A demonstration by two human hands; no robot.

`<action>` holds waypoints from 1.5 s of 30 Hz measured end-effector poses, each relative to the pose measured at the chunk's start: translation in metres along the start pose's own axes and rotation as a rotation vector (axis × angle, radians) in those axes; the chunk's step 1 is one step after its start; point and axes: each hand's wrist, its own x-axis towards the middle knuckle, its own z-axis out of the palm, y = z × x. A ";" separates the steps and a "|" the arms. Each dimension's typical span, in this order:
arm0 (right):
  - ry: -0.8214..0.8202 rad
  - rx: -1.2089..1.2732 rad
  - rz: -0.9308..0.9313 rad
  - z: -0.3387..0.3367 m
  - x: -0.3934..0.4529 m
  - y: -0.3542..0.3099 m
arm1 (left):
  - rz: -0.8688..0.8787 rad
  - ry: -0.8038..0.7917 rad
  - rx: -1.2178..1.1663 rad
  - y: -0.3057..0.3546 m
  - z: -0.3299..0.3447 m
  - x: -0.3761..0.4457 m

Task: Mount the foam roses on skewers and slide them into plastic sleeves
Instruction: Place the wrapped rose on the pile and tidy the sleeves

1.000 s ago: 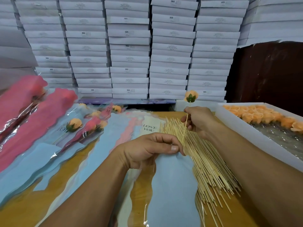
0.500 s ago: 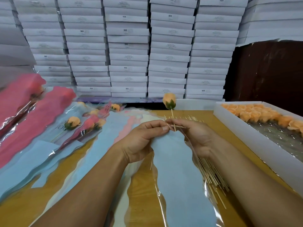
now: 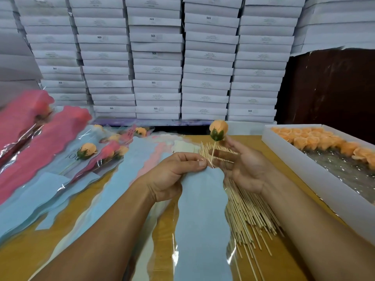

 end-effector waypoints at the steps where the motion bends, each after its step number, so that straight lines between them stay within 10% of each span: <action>1: 0.022 0.027 -0.027 -0.002 0.001 -0.001 | -0.014 -0.006 0.016 0.000 0.001 0.000; 45: -0.080 -0.253 -0.111 0.015 -0.013 0.002 | 0.126 0.034 0.137 -0.007 -0.005 0.006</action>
